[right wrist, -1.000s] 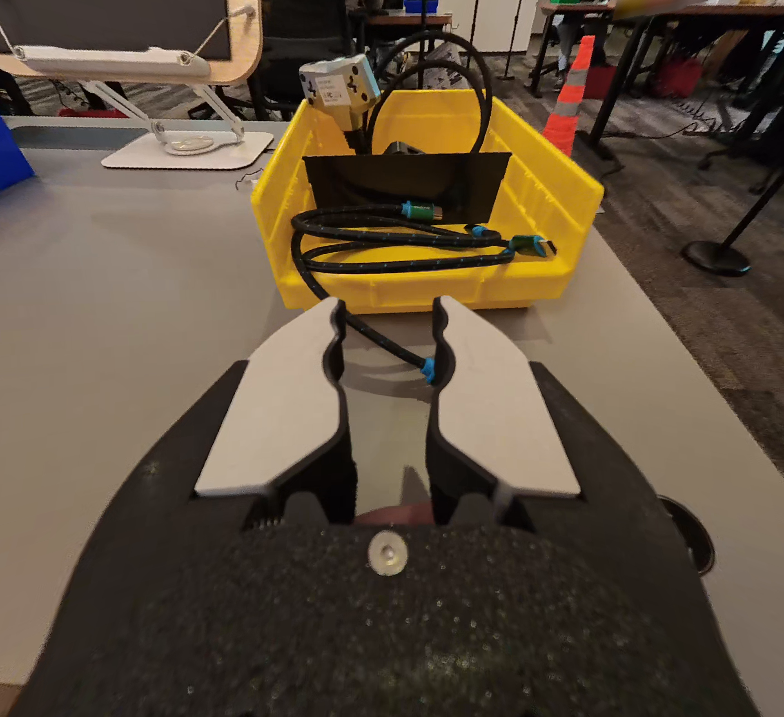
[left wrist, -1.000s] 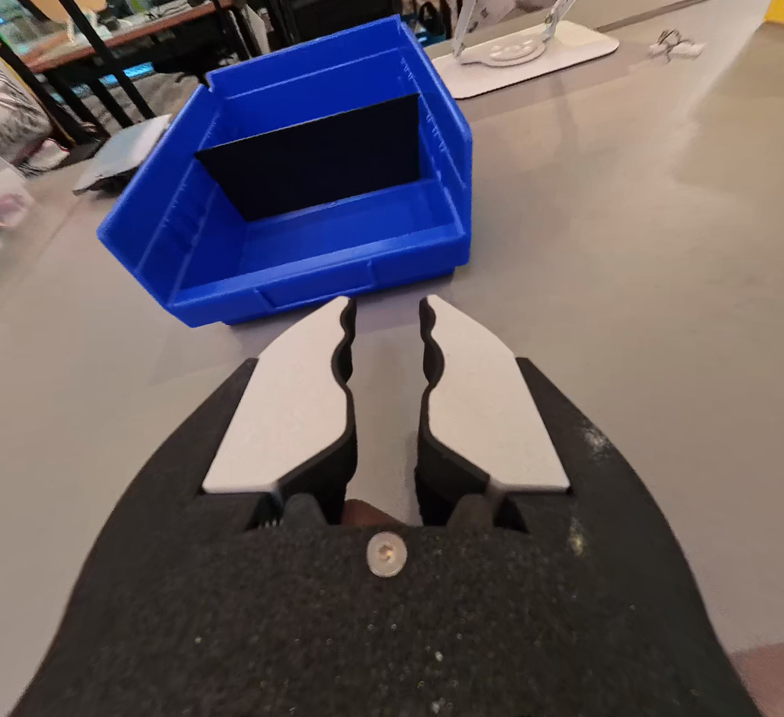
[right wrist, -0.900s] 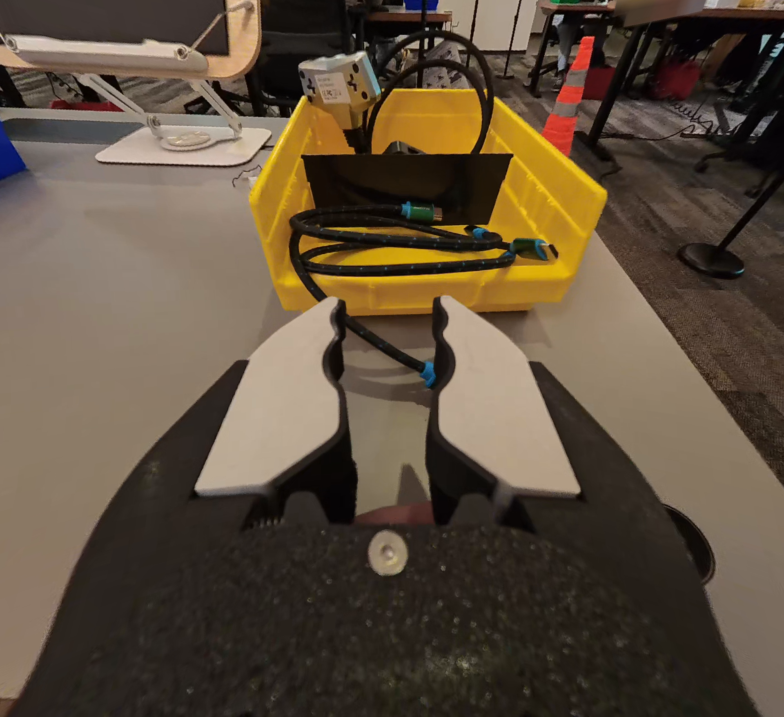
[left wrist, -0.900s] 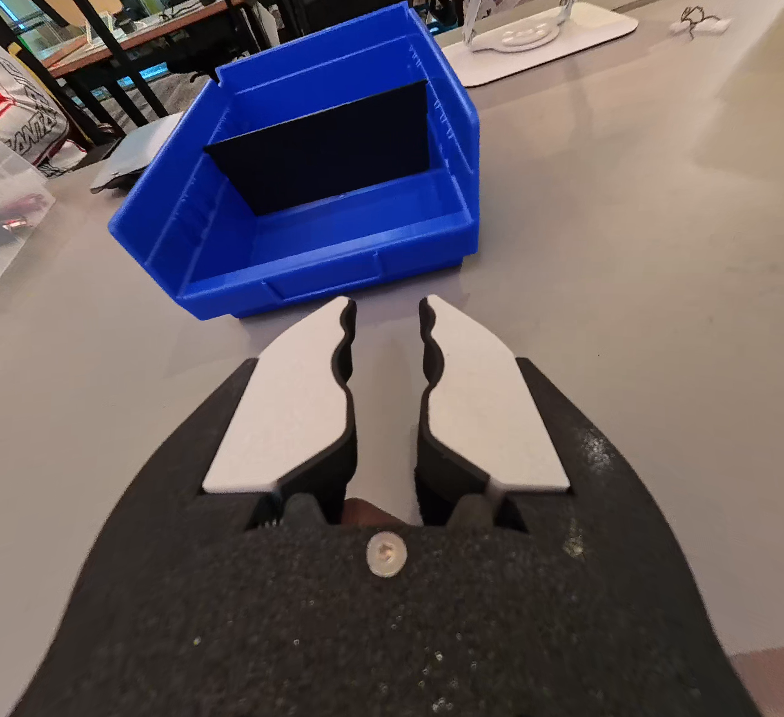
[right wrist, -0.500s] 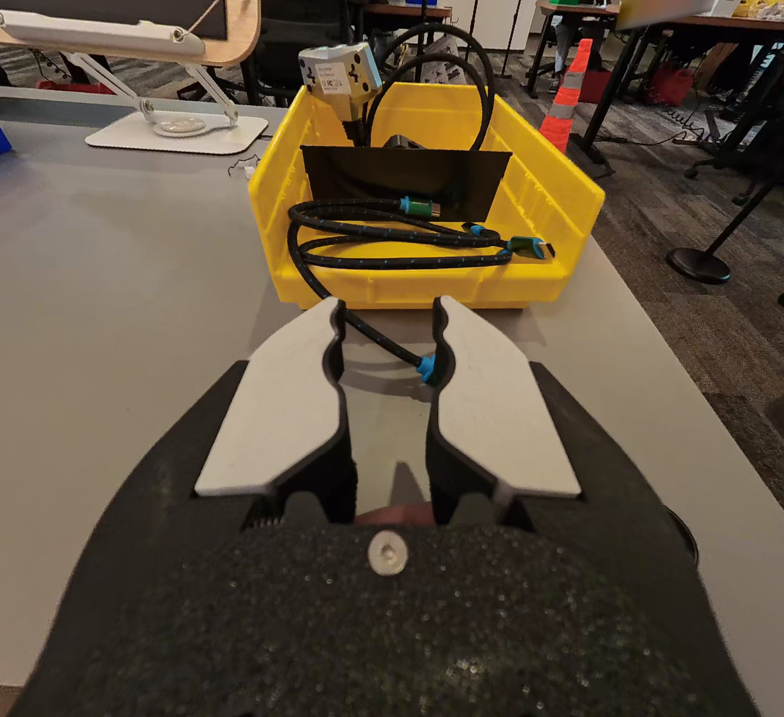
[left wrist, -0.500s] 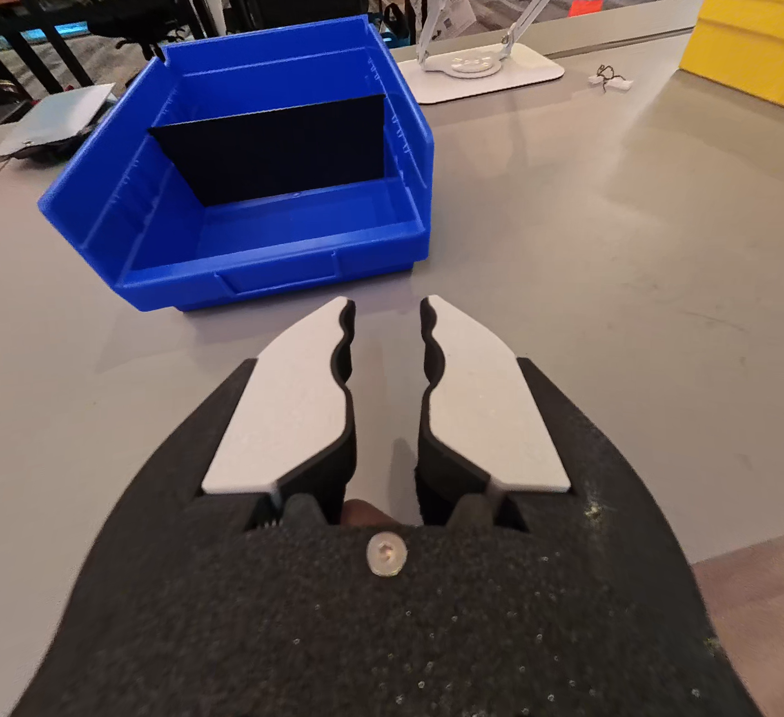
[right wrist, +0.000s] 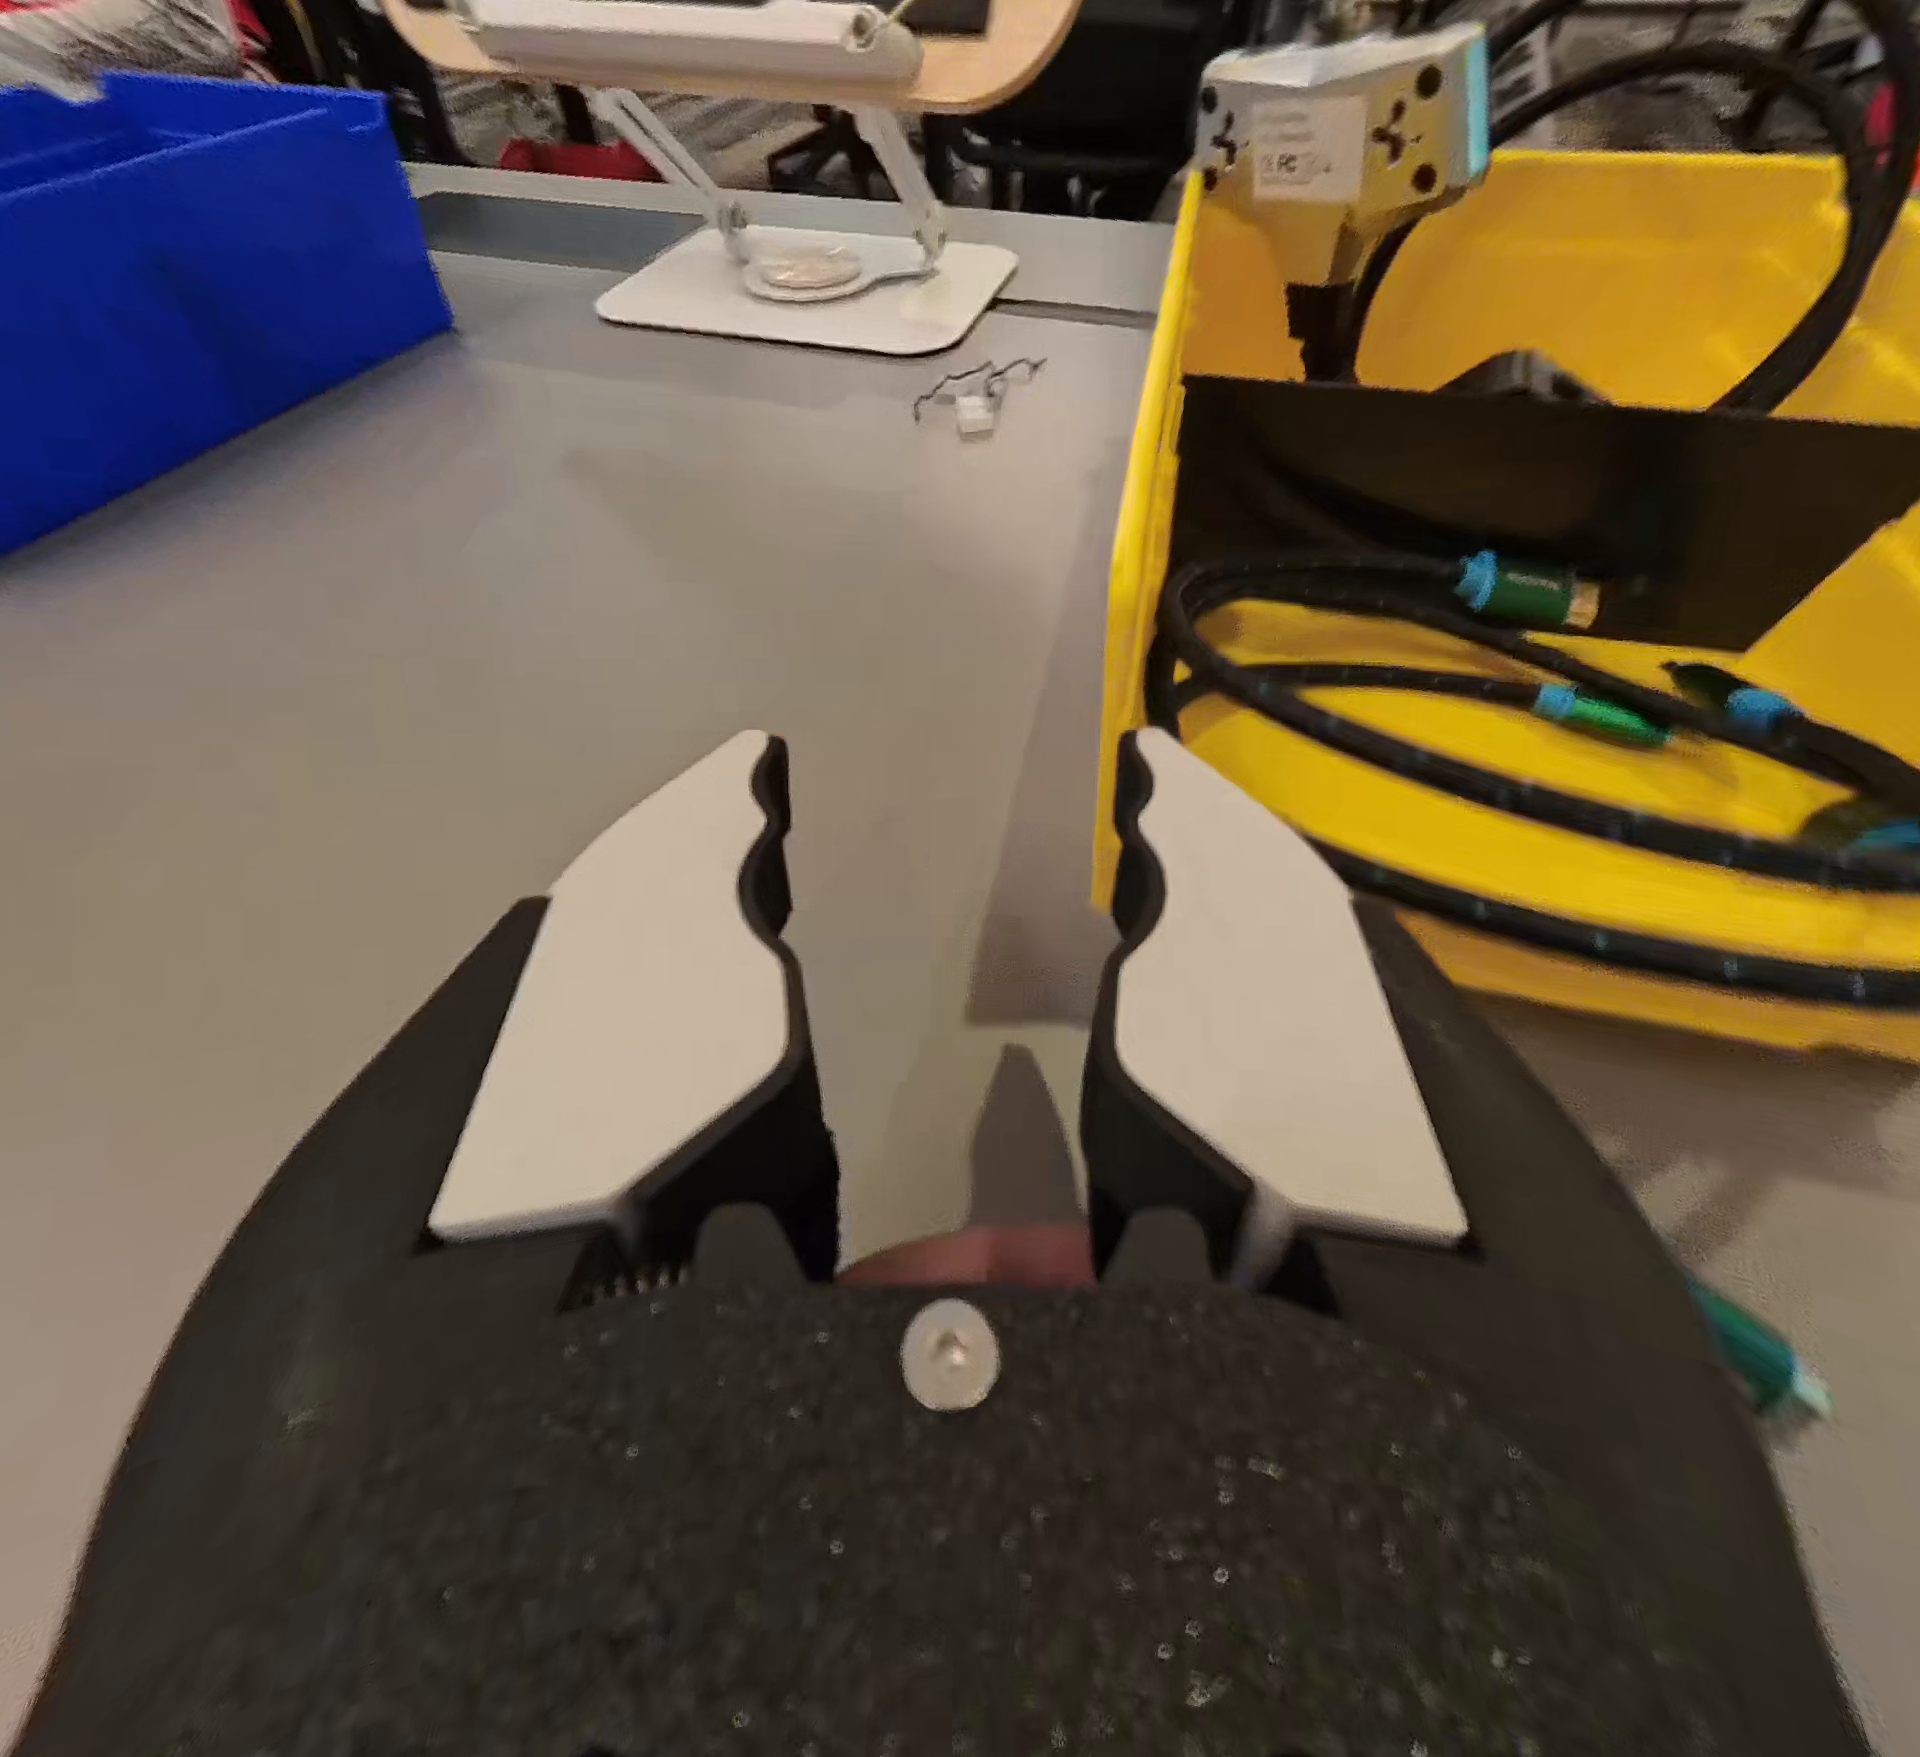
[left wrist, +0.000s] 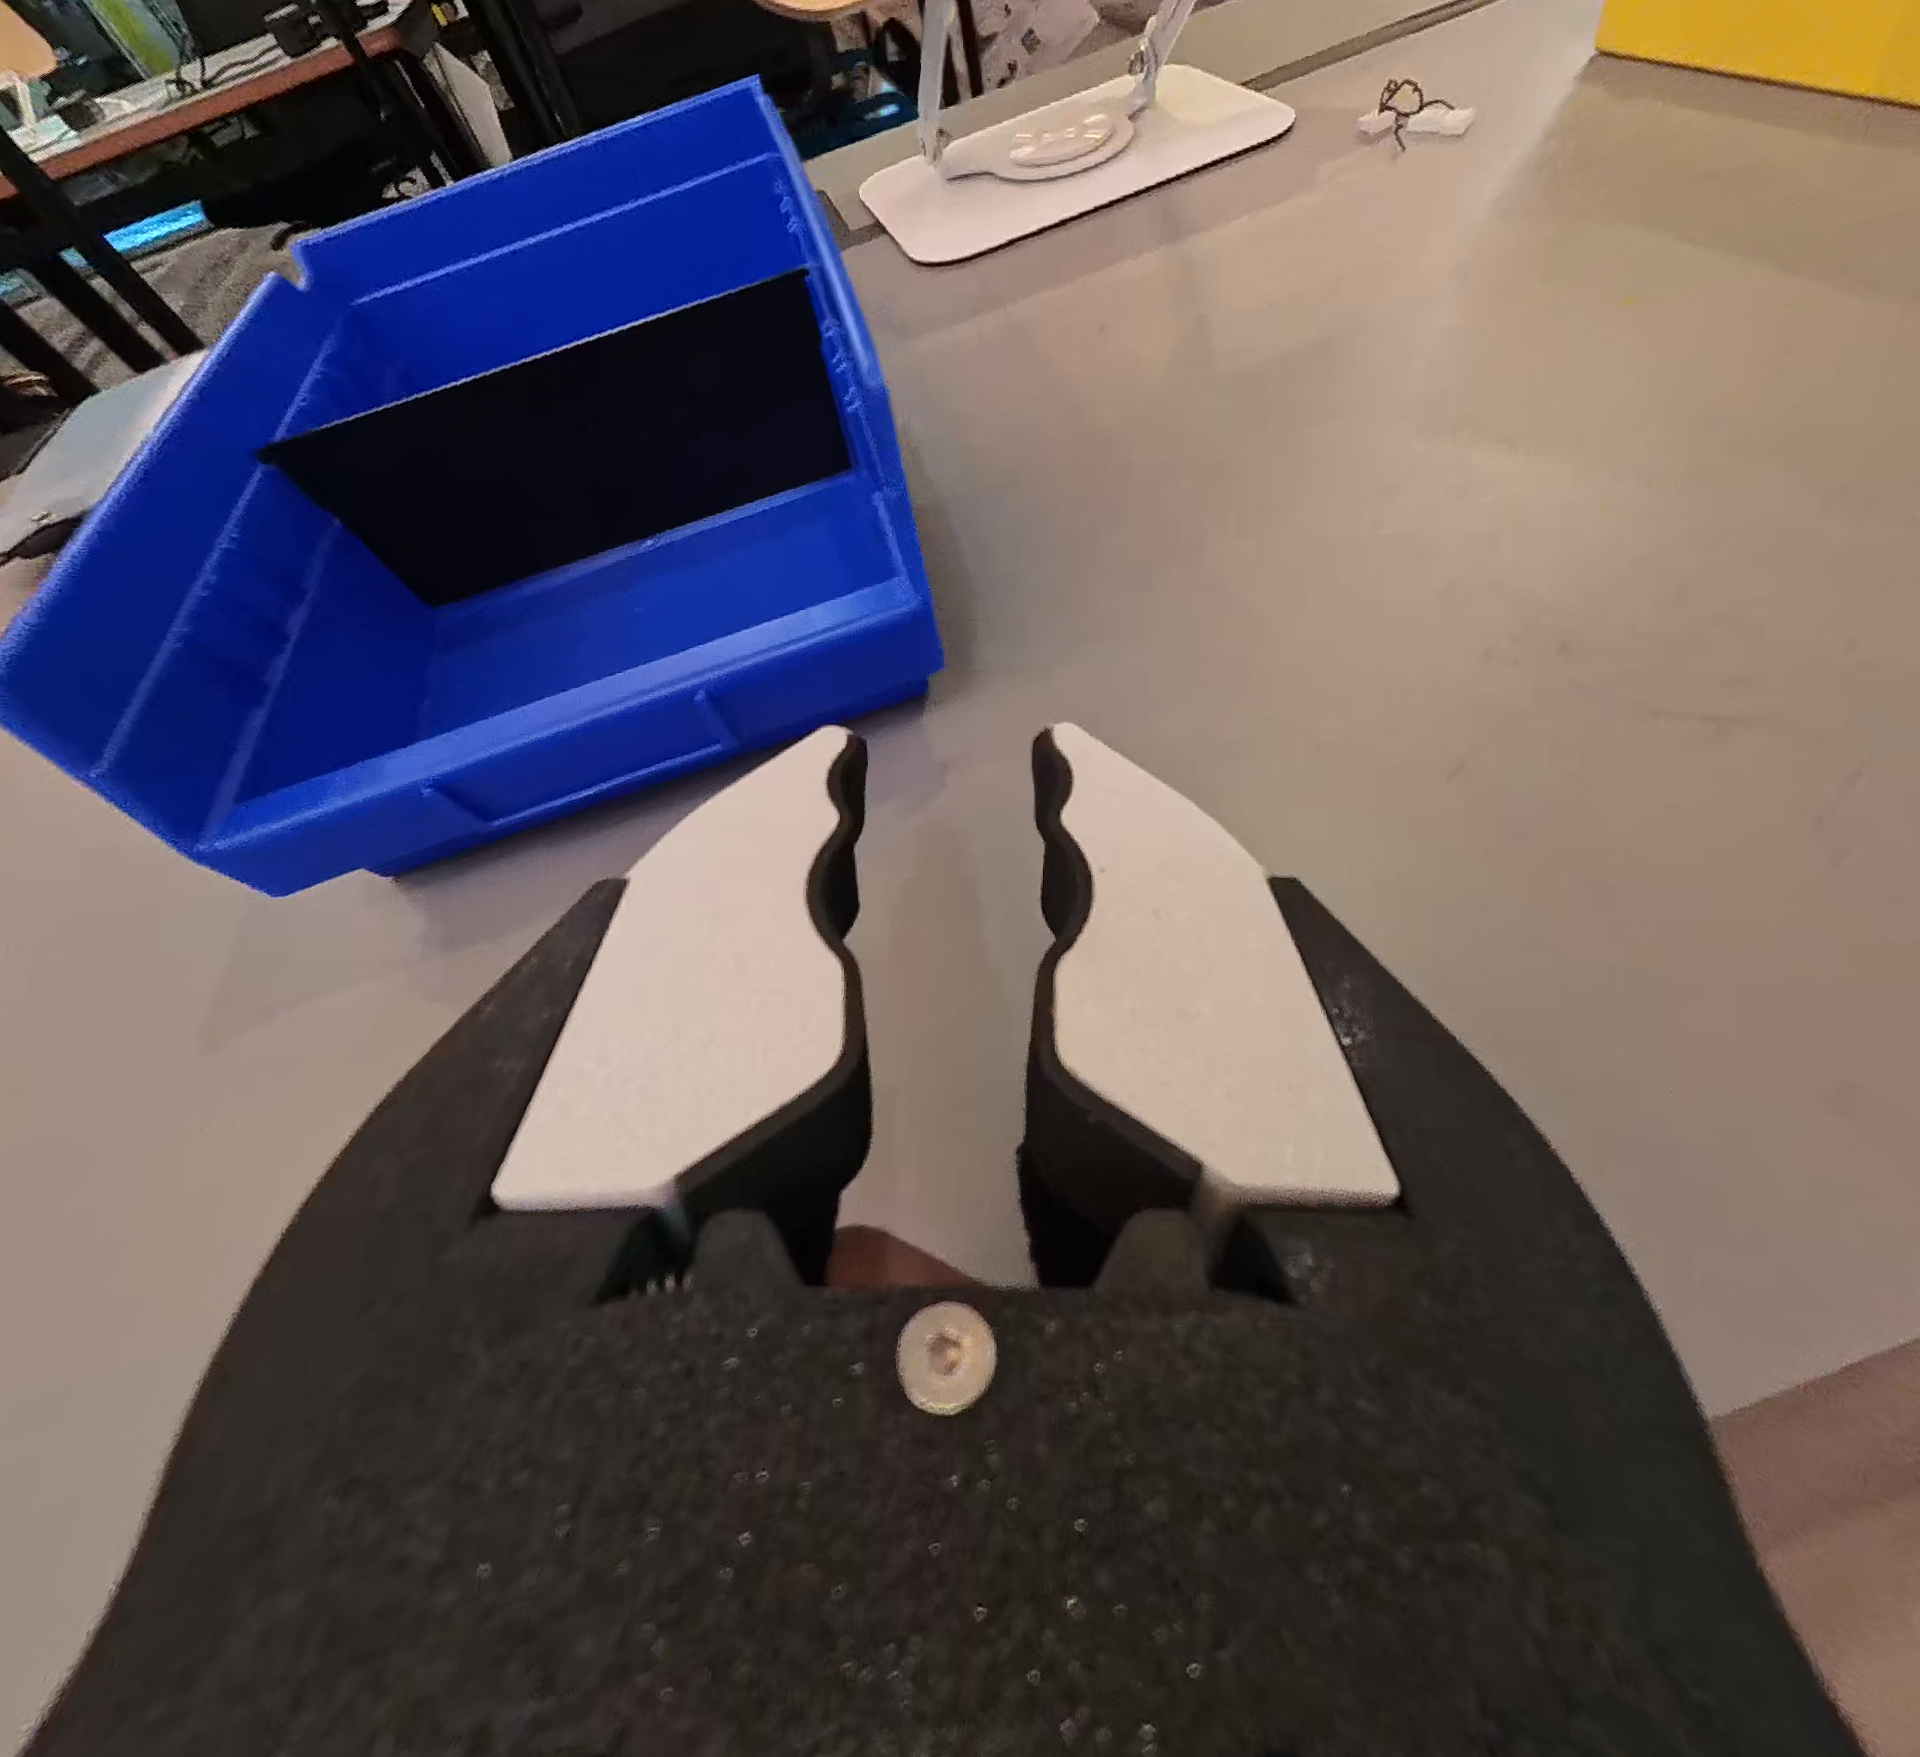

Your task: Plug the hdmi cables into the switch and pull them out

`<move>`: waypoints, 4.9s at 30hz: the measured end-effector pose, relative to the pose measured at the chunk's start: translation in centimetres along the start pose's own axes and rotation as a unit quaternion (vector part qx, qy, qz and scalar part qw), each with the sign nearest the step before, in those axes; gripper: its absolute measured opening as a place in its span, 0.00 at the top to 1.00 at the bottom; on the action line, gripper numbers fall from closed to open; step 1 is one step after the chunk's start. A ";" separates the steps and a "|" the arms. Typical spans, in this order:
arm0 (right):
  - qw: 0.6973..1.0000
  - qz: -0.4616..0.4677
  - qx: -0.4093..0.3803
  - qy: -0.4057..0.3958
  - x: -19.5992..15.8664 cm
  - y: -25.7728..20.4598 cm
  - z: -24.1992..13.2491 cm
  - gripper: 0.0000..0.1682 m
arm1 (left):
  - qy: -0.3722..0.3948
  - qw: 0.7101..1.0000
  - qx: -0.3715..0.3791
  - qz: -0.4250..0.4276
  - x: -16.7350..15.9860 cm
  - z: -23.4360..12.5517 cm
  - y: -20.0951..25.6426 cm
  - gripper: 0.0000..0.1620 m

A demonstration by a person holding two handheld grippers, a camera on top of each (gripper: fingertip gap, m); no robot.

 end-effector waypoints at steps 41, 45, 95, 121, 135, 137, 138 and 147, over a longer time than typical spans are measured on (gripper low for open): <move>0.965 0.075 -0.244 -0.064 0.0 -0.6 -3.8 0.97 | -0.005 0.985 -0.164 0.050 9.1 12.3 23.1 0.96; 0.980 0.034 -0.195 -0.033 2.3 -5.6 -1.5 0.97 | 0.020 0.993 -0.108 0.033 8.1 9.3 17.0 0.96; 0.979 -0.051 0.192 -0.037 7.0 -33.1 4.5 0.69 | -0.041 0.981 0.097 -0.163 -2.3 -5.9 -11.1 0.96; 0.982 -0.099 -0.101 0.123 20.1 -11.9 -4.0 0.97 | 0.201 0.979 0.007 0.043 18.4 -5.2 10.2 0.95; 0.977 0.022 -0.211 -0.030 -1.1 15.5 -6.7 0.98 | 0.069 0.992 -0.095 0.052 8.6 13.1 38.6 0.95; 0.979 0.029 -0.201 -0.036 -1.2 15.5 -6.1 0.99 | 0.050 0.993 -0.098 0.037 7.7 14.4 38.3 0.95; 0.977 0.030 -0.205 -0.042 -1.6 15.5 -5.6 0.99 | 0.054 0.993 -0.094 0.044 7.6 14.7 38.2 0.95; 0.981 0.076 -0.161 -0.076 -3.9 15.9 -1.7 0.98 | 0.001 0.995 -0.096 0.030 7.0 17.0 37.2 0.93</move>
Point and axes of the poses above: each gripper's, where its closed fingertips meet, z out along the fingers, x out of its top, y = z × x across the jaws, the point moved 7 cm from there along -z, back along the fingers, and after that the axes turned 12 degrees about -z, right-handed, at the moved point
